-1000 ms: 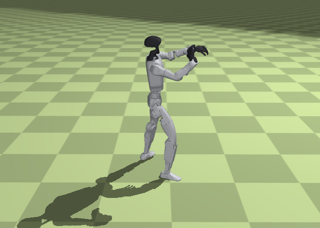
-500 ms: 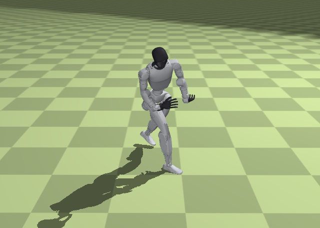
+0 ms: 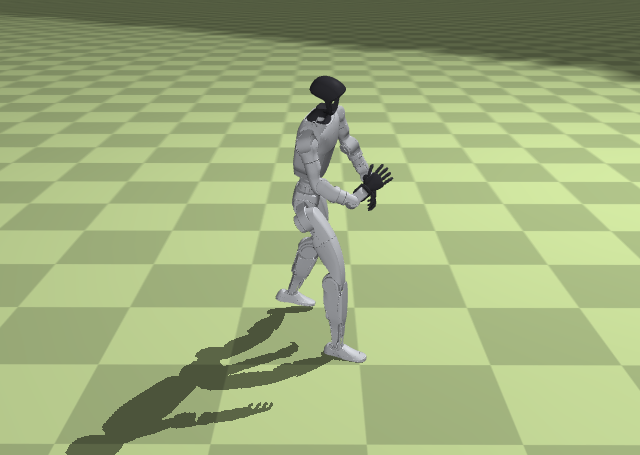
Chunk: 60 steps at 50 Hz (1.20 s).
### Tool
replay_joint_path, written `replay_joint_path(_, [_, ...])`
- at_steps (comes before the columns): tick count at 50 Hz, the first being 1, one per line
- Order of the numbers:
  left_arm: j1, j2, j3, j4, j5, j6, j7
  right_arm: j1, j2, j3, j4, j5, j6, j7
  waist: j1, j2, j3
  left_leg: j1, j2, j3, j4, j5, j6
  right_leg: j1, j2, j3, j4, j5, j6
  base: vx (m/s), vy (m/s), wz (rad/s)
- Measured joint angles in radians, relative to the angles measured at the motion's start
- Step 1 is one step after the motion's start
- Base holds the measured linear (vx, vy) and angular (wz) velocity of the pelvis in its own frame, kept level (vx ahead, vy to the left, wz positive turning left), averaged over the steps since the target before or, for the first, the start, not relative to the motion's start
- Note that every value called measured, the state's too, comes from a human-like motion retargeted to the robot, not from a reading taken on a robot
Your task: Kungfu
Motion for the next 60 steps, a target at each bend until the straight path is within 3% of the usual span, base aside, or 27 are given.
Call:
replay_joint_path(5, [0.075,0.024,0.146,-0.089,-0.227,-0.151,-0.118,0.097,-0.029,-0.115,-0.178,0.412,0.138,0.089,0.022,-0.069,-0.009,-0.042,0.044,0.081,0.114,-0.122,0.053,0.134,-0.038,-0.092,-0.060,0.024,0.000,0.05,0.26,1.11])
replay_joint_path(10, [0.165,-0.014,0.282,-0.212,-0.607,-0.230,-0.385,0.316,-0.096,-0.288,-0.326,0.956,0.360,0.337,0.084,-0.122,-0.035,-0.076,0.007,-0.015,0.182,-0.271,0.100,0.257,-0.075,-0.175,-0.141,-0.012,-0.038,0.18,0.49,0.67])
replay_joint_path(14, [0.263,-0.016,0.329,-0.335,-0.985,-0.122,-0.634,0.537,-0.157,-0.417,-0.382,1.250,0.519,0.505,0.146,-0.136,-0.031,-0.081,-0.004,-0.022,0.189,-0.322,0.152,0.335,-0.053,-0.204,-0.223,-0.086,-0.152,0.14,0.67,0.14])
replay_joint_path(17, [0.371,-0.003,0.357,-0.403,-1.159,-0.012,-0.751,0.689,-0.138,-0.470,-0.366,1.376,0.641,0.556,0.156,-0.127,-0.040,-0.068,-0.023,-0.064,0.148,-0.316,0.187,0.389,-0.030,-0.219,-0.254,-0.051,-0.213,0.17,0.56,0.51])
replay_joint_path(21, [0.547,-0.007,0.409,-0.448,-1.258,0.082,-0.826,0.860,-0.025,-0.494,-0.313,1.595,0.831,0.625,0.166,-0.144,-0.090,-0.035,-0.055,-0.061,0.026,-0.250,0.237,0.406,0.040,-0.171,-0.191,-0.037,-0.128,0.19,0.33,0.50])
replay_joint_path(26, [0.739,-0.084,0.472,-0.517,-1.411,0.185,-0.892,1.032,0.169,-0.545,-0.254,1.747,1.059,0.755,0.192,-0.171,-0.136,0.014,-0.076,-0.019,-0.140,-0.163,0.279,0.381,0.248,-0.013,-0.042,-0.112,-0.068,0.13,0.21,0.09])
replay_joint_path(33, [0.912,-0.258,0.667,-0.572,-1.381,0.366,-1.172,1.216,0.443,-0.613,-0.163,1.718,1.173,0.863,0.135,-0.239,-0.226,0.001,-0.166,-0.050,-0.200,-0.141,0.302,0.413,0.505,0.159,-0.075,-0.249,-0.026,0.16,0.12,0.52])
replay_joint_path(35, [0.928,-0.269,0.685,-0.562,-1.384,0.377,-1.205,1.233,0.478,-0.614,-0.126,1.770,1.229,0.848,0.126,-0.273,-0.237,0.004,-0.194,-0.057,-0.197,-0.140,0.302,0.438,0.542,0.204,-0.129,-0.192,-0.120,0.06,0.03,0.27])
replay_joint_path(37, [0.932,-0.251,0.687,-0.554,-1.375,0.377,-1.205,1.223,0.471,-0.609,-0.099,1.834,1.265,0.853,0.154,-0.295,-0.248,0.003,-0.202,-0.045,-0.191,-0.143,0.298,0.474,0.525,0.120,-0.175,-0.196,-0.195,0.05,0.10,-0.66])
replay_joint_path(38, [0.930,-0.240,0.683,-0.554,-1.363,0.376,-1.205,1.215,0.455,-0.604,-0.088,1.848,1.279,0.850,0.187,-0.304,-0.256,-0.002,-0.203,-0.028,-0.190,-0.145,0.297,0.499,0.466,-0.017,-0.185,-0.186,-0.199,0.01,0.15,-1.07])
replay_joint_path(39, [0.924,-0.226,0.673,-0.553,-1.349,0.375,-1.208,1.205,0.436,-0.602,-0.081,1.857,1.287,0.845,0.204,-0.310,-0.263,-0.005,-0.208,-0.020,-0.192,-0.145,0.299,0.503,0.448,-0.033,-0.188,-0.185,-0.177,-0.02,0.14,-0.85])
replay_joint_path(42, [0.896,-0.188,0.634,-0.550,-1.314,0.371,-1.226,1.163,0.372,-0.606,-0.076,1.838,1.274,0.832,0.217,-0.302,-0.274,-0.006,-0.206,-0.007,-0.209,-0.140,0.310,0.448,0.497,0.130,-0.164,-0.201,-0.068,-0.04,0.18,-0.04])
replay_joint_path(45, [0.852,-0.147,0.615,-0.540,-1.286,0.364,-1.238,1.112,0.293,-0.603,-0.091,1.775,1.257,0.848,0.225,-0.272,-0.281,-0.028,-0.195,0.009,-0.212,-0.139,0.320,0.418,0.429,0.001,-0.130,-0.247,0.065,-0.11,0.17,-0.28])
replay_joint_path(47, [0.815,-0.084,0.595,-0.529,-1.253,0.354,-1.241,1.071,0.241,-0.605,-0.088,1.725,1.253,0.873,0.213,-0.254,-0.272,-0.043,-0.185,0.008,-0.206,-0.135,0.321,0.404,0.403,-0.056,-0.101,-0.226,0.050,-0.18,0.13,-0.24])
replay_joint_path(51, [0.718,0.095,0.536,-0.480,-1.115,0.285,-1.198,0.992,0.156,-0.616,-0.029,1.618,1.216,0.912,0.210,-0.236,-0.244,-0.050,-0.162,0.018,-0.207,-0.126,0.324,0.397,0.343,-0.152,-0.115,-0.167,-0.048,-0.17,0.00,-0.25])
replay_joint_path(54, [0.643,0.229,0.487,-0.417,-0.960,0.194,-1.098,0.943,0.101,-0.622,0.067,1.501,1.150,0.918,0.206,-0.246,-0.230,-0.041,-0.154,0.024,-0.220,-0.118,0.326,0.404,0.308,-0.201,-0.161,-0.154,-0.048,-0.05,-0.16,-0.02])
replay_joint_path(57, [0.581,0.293,0.440,-0.340,-0.788,0.097,-0.856,0.900,0.047,-0.617,0.195,1.328,1.046,0.895,0.227,-0.264,-0.222,-0.028,-0.150,0.045,-0.235,-0.116,0.325,0.385,0.292,-0.110,-0.195,-0.128,-0.016,-0.05,-0.13,-0.43])
replay_joint_path(60, [0.527,0.257,0.424,-0.229,-0.589,-0.049,-0.520,0.834,-0.001,-0.602,0.369,1.073,0.909,0.815,0.233,-0.258,-0.213,-0.023,-0.146,0.061,-0.241,-0.117,0.324,0.379,0.250,-0.083,-0.225,-0.033,0.018,-0.11,-0.06,-0.49])
